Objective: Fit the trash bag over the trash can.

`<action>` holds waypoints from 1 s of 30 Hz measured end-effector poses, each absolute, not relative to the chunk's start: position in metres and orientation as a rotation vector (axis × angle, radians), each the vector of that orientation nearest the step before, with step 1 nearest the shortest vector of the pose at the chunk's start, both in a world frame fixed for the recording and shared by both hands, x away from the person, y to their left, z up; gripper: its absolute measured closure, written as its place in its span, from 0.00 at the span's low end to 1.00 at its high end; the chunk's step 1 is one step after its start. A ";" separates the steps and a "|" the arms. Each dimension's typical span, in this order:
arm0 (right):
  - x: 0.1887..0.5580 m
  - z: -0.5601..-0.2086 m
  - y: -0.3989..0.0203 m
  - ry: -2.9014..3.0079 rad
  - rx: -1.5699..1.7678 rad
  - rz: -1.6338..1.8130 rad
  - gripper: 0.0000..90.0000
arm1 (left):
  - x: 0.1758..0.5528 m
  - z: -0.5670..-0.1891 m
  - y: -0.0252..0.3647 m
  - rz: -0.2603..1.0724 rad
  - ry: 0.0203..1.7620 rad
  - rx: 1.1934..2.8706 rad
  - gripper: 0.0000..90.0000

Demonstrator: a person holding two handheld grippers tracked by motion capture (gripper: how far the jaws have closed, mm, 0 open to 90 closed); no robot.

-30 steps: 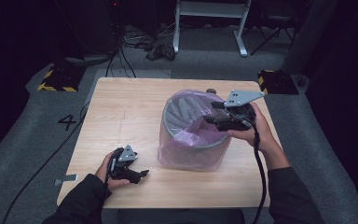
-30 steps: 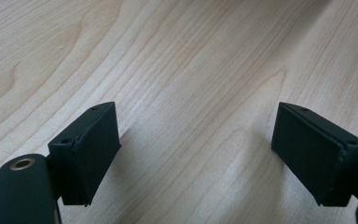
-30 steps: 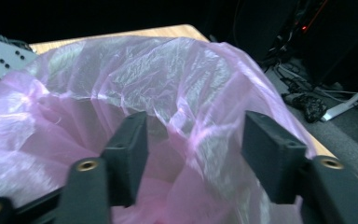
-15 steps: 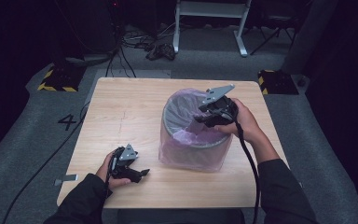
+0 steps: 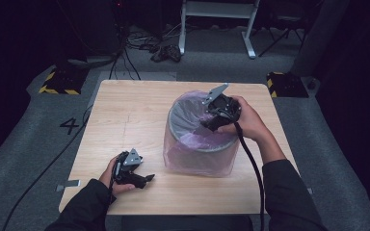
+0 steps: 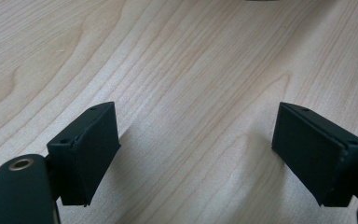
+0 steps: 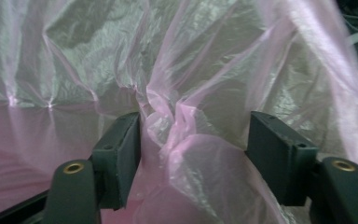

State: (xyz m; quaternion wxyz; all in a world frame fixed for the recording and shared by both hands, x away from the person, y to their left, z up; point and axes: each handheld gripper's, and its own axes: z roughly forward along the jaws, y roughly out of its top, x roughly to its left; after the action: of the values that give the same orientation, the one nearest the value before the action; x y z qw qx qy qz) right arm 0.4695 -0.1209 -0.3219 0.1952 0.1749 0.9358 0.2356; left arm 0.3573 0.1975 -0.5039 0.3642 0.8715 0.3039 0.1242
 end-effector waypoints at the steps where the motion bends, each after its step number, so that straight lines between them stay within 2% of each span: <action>1: 0.470 -0.322 -0.120 2.626 0.485 0.638 0.37 | 0.357 -0.504 0.198 0.320 0.782 2.242 0.16; 12: 0.472 -0.307 -0.135 2.558 0.552 0.769 0.33 | 0.357 -0.504 0.197 0.320 0.784 2.242 0.16; 23: 0.481 -0.309 -0.138 2.491 0.586 0.808 0.43 | 0.357 -0.504 0.197 0.320 0.785 2.242 0.16; 30: 0.483 -0.315 -0.132 2.468 0.569 0.736 0.44 | 0.357 -0.504 0.197 0.321 0.784 2.242 0.16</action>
State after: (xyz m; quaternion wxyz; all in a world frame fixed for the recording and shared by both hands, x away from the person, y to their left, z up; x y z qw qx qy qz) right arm 0.4832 -0.1315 -0.3151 0.2493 0.2088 0.9063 0.2700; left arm 0.3572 0.1972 -0.5039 0.3638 0.8713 0.3048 0.1246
